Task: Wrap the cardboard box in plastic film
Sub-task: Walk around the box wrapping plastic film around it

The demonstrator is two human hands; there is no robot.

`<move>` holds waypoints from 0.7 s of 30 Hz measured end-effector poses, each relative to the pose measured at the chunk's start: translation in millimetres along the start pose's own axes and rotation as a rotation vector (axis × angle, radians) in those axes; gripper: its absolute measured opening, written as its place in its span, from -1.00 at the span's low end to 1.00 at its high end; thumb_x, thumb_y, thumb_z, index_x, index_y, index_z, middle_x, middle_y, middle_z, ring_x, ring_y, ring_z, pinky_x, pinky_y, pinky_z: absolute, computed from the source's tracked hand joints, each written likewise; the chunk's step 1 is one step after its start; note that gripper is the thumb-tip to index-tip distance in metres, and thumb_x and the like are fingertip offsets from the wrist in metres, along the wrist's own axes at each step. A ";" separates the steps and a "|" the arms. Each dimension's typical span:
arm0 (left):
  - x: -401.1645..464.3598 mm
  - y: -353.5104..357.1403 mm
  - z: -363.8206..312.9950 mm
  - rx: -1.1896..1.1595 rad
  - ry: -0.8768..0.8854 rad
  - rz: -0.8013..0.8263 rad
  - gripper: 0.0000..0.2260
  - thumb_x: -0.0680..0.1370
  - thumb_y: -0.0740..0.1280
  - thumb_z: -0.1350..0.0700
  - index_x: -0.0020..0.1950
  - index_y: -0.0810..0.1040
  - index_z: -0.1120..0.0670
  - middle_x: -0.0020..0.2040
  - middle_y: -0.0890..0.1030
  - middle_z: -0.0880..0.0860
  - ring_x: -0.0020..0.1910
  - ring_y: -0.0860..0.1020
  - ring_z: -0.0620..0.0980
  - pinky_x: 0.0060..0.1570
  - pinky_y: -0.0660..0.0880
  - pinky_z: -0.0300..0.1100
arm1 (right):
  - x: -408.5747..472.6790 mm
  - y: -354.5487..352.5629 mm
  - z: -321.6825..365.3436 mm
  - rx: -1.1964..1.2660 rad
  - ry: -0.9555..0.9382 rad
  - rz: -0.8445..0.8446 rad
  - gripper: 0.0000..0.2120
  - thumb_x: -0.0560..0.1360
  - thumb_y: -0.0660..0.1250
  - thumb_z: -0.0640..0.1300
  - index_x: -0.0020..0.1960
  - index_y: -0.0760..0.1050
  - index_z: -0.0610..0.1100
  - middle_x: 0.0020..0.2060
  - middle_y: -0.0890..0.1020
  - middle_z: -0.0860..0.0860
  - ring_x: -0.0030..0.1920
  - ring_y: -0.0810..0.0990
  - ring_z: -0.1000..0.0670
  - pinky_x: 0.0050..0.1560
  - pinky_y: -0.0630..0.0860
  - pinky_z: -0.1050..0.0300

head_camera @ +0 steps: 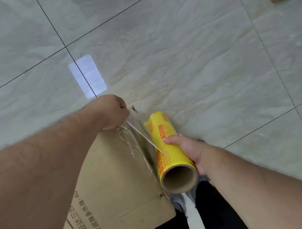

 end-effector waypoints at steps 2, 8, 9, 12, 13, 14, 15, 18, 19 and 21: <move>1.6 -0.1 0.5 -0.017 -0.013 0.000 -0.83 0.60 0.27 -0.02 -0.02 0.65 -0.03 -0.07 0.67 -0.04 -0.03 0.60 0.04 -0.04 0.55 -0.10 | -3.9 -6.9 -5.4 -0.094 -0.042 -0.047 0.04 0.46 0.62 0.13 0.77 0.09 0.16 0.33 0.67 -0.21 0.13 0.77 -0.27 0.19 0.73 -0.27; 0.7 -1.8 -3.1 0.058 0.006 0.020 -0.82 0.59 0.26 0.00 -0.05 0.65 -0.03 -0.12 0.68 -0.04 -0.08 0.62 0.02 -0.07 0.57 -0.07 | -1.5 2.6 -21.6 -0.608 -0.026 -0.058 0.10 0.49 0.45 0.40 0.81 0.06 -0.04 0.70 0.34 -0.18 0.59 0.47 -0.24 0.61 0.40 -0.12; -0.2 -4.0 -7.6 0.134 0.028 0.025 -0.81 0.60 0.23 0.01 -0.04 0.63 -0.04 -0.12 0.66 -0.05 -0.09 0.61 0.02 -0.12 0.55 -0.08 | -2.5 7.3 -18.8 -0.666 -0.047 -0.031 0.05 0.52 0.42 0.39 0.80 0.08 -0.07 0.72 0.31 -0.20 0.61 0.44 -0.24 0.61 0.38 -0.11; -9.5 -5.3 -32.5 0.621 0.171 0.065 -0.81 0.64 0.16 0.05 0.03 0.56 -0.10 -0.16 0.53 -0.12 -0.11 0.54 0.01 -0.19 0.40 -0.13 | 2.8 11.0 -7.3 -0.627 -0.033 -0.038 -0.18 0.64 0.30 0.27 0.75 0.25 -0.16 0.68 0.36 -0.24 0.59 0.46 -0.26 0.61 0.37 -0.12; -14.1 -0.1 -43.9 0.766 0.238 0.075 -0.82 0.64 0.16 0.06 0.05 0.55 -0.09 -0.16 0.51 -0.12 -0.08 0.54 0.03 -0.14 0.41 -0.13 | 0.9 6.0 -9.9 -0.540 -0.012 -0.042 -0.26 0.65 0.28 0.25 0.68 0.37 -0.17 0.61 0.45 -0.26 0.53 0.52 -0.27 0.59 0.41 -0.15; -18.0 7.9 -53.8 0.870 0.301 0.104 -0.83 0.65 0.17 0.06 0.07 0.55 -0.08 -0.12 0.55 -0.11 -0.03 0.57 0.05 -0.06 0.46 -0.12 | -4.9 -1.0 -15.7 -0.426 0.027 -0.051 -0.33 0.62 0.30 0.25 0.57 0.50 -0.17 0.49 0.57 -0.26 0.41 0.61 -0.27 0.53 0.48 -0.18; -21.7 18.3 -60.8 0.950 0.340 0.171 -0.82 0.65 0.17 0.06 0.10 0.57 -0.07 -0.02 0.60 -0.09 0.06 0.60 0.07 0.05 0.51 -0.09 | -11.4 -5.5 -22.4 -0.282 0.075 -0.067 -0.39 0.59 0.34 0.25 0.43 0.58 -0.17 0.32 0.68 -0.26 0.26 0.70 -0.27 0.43 0.57 -0.18; -27.0 48.8 -69.5 1.094 0.359 0.355 -0.71 0.66 0.14 0.04 0.27 0.60 -0.04 0.26 0.61 -0.04 0.29 0.57 0.13 0.22 0.51 0.06 | -27.4 -10.7 -42.7 0.106 0.176 0.034 -0.51 0.59 0.46 0.23 0.21 0.65 -0.20 -0.11 0.77 -0.22 -0.13 0.74 -0.20 0.03 0.69 -0.06; -26.4 53.5 -71.6 1.111 0.349 0.353 -0.68 0.67 0.12 0.01 0.32 0.58 -0.04 0.32 0.59 0.00 0.34 0.54 0.15 0.24 0.48 0.07 | -26.5 -11.8 -48.9 0.179 0.180 0.065 -0.50 0.59 0.47 0.22 0.20 0.66 -0.21 -0.17 0.78 -0.22 -0.18 0.74 -0.20 -0.05 0.68 -0.04; -23.9 59.2 -73.7 1.080 0.299 0.332 -0.60 0.65 0.10 -0.05 0.43 0.50 -0.02 0.45 0.49 0.09 0.45 0.44 0.18 0.34 0.42 0.09 | -22.0 -13.1 -53.8 0.247 0.184 0.114 -0.50 0.59 0.48 0.22 0.22 0.65 -0.22 -0.20 0.78 -0.23 -0.19 0.74 -0.20 -0.07 0.68 -0.03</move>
Point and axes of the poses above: each hand's wrist, its own x-axis towards the middle knuckle, its own y-axis out of the palm, z = x × y, the point moved 1 cm from there along x, towards the middle knuckle
